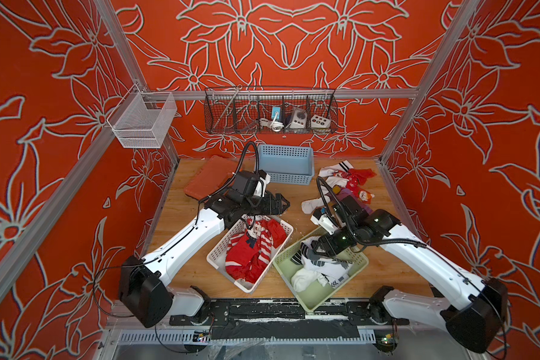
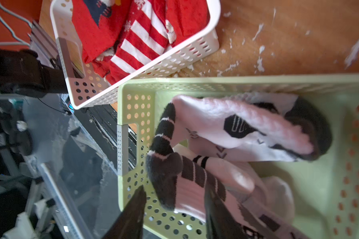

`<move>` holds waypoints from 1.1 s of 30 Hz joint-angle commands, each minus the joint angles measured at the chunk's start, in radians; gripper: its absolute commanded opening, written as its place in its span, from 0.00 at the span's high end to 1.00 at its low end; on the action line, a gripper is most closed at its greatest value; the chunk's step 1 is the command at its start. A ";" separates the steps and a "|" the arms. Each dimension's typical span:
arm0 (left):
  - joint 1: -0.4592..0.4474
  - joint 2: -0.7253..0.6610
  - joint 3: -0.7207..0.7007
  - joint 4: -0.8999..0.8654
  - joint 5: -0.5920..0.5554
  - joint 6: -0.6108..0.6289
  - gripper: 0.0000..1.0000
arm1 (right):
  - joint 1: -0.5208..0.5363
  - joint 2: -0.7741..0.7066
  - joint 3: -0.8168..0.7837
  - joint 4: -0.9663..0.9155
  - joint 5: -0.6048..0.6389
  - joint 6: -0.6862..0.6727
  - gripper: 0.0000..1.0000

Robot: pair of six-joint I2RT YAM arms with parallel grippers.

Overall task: Sort the socks into the basket by color
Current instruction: Place the sock in the bin, then adjust the sock at the bin.

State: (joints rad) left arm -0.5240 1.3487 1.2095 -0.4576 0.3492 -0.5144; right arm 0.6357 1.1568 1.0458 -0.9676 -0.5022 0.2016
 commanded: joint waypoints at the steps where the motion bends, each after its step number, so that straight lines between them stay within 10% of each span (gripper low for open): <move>1: -0.005 -0.025 -0.008 0.009 -0.007 0.006 0.04 | 0.002 -0.016 0.069 -0.054 0.039 -0.027 0.44; 9: -0.070 0.060 0.068 -0.068 0.041 0.102 0.15 | -0.047 -0.046 0.208 -0.089 0.195 -0.018 0.41; 18: -0.212 0.173 0.124 -0.170 0.077 0.284 0.38 | -0.289 -0.017 0.293 -0.042 0.187 0.069 0.03; 33: -0.387 0.345 0.104 -0.121 0.066 0.412 0.45 | -0.489 0.129 0.373 0.096 0.109 0.194 0.02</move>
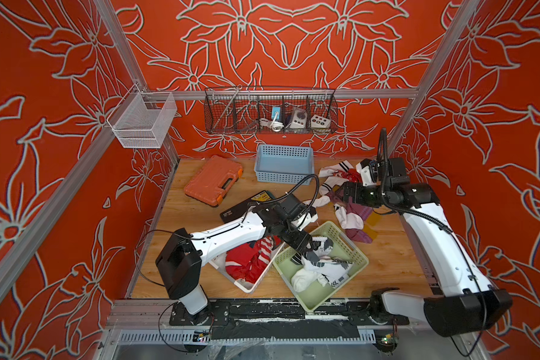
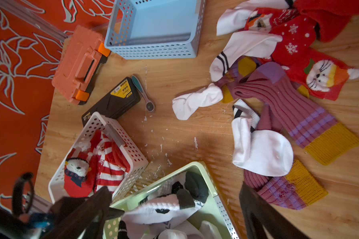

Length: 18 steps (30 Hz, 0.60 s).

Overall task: Sort the socks into the basket by color
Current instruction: Adjust the sock at the bin.

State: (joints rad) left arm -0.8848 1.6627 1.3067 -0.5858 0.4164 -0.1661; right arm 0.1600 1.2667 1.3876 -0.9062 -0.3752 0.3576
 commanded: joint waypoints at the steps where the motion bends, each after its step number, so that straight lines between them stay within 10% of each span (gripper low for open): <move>1: -0.044 0.052 0.017 -0.005 -0.016 0.087 0.45 | -0.017 0.027 0.036 0.035 -0.022 0.042 0.02; 18: -0.102 0.232 -0.055 -0.070 -0.104 0.139 0.50 | -0.062 0.092 0.054 0.103 0.007 0.086 0.02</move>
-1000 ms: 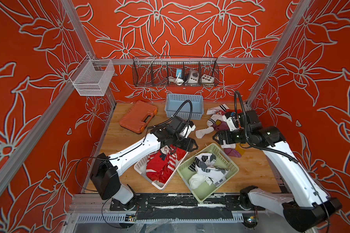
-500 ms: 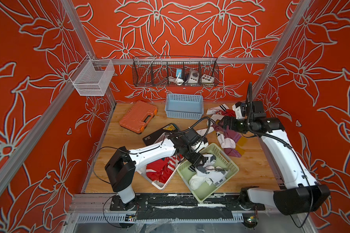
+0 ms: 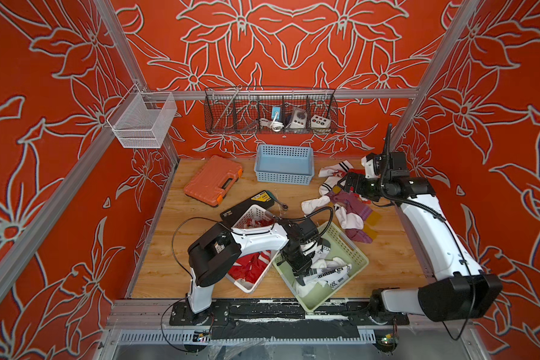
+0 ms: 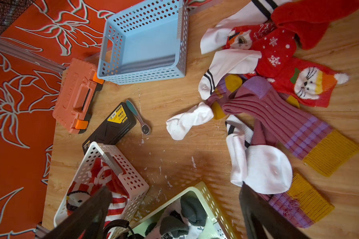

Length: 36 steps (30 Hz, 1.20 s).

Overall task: Sort the socks into the basket by color
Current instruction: Adjust the sock at the bin, then pick up the sock from the center of the board.

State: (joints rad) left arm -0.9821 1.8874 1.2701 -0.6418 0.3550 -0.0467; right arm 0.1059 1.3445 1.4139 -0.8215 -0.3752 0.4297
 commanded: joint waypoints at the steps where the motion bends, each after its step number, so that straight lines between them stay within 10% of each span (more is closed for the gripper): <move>1: -0.004 -0.007 -0.021 -0.009 -0.048 0.018 0.46 | -0.008 0.017 0.028 0.017 0.010 0.014 0.02; 16: -0.004 -0.216 -0.027 0.023 -0.040 -0.012 0.11 | -0.012 0.078 -0.007 0.039 0.067 -0.010 0.02; 23: -0.003 -0.298 -0.082 0.054 -0.014 -0.030 0.07 | -0.011 0.131 -0.033 0.060 0.068 -0.021 0.02; 28: 0.013 -0.364 -0.092 0.037 -0.096 -0.059 0.08 | -0.011 0.181 -0.078 0.085 0.087 -0.034 0.21; 36: 0.180 -0.546 -0.131 0.084 -0.072 -0.197 0.08 | -0.009 0.290 -0.128 0.140 0.162 -0.048 0.31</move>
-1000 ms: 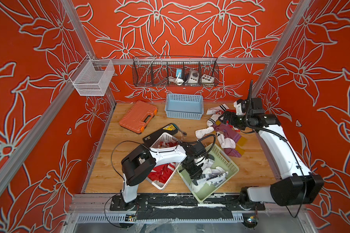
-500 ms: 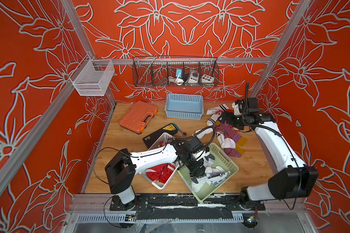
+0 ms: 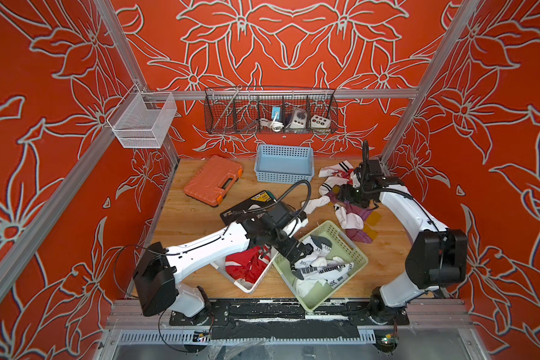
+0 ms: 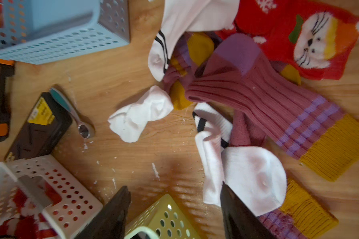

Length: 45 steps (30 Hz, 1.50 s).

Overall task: Sort the socks into the basket by color
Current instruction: Pick up the sock from the center of the board.

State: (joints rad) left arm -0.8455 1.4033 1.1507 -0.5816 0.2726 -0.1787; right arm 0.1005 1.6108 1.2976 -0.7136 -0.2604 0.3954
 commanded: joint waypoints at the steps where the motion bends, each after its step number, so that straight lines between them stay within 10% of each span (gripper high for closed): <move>1: 0.063 -0.084 -0.014 0.027 0.015 -0.079 0.08 | -0.004 0.038 -0.006 0.030 0.055 -0.019 0.30; 14: 0.219 -0.201 -0.033 0.063 0.084 -0.260 0.08 | 0.008 0.148 -0.057 0.042 0.114 -0.015 0.45; 25: 0.293 -0.225 -0.029 0.078 0.119 -0.285 0.07 | 0.009 0.174 -0.043 0.037 0.105 -0.022 1.00; 45: 0.310 -0.131 0.022 0.124 0.159 -0.286 0.01 | 0.042 -0.195 0.003 -0.080 0.046 -0.084 1.00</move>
State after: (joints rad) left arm -0.5423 1.2491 1.1412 -0.4866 0.4004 -0.4587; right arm 0.1341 1.4750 1.2648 -0.7441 -0.1898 0.3347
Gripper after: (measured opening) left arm 0.990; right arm 0.050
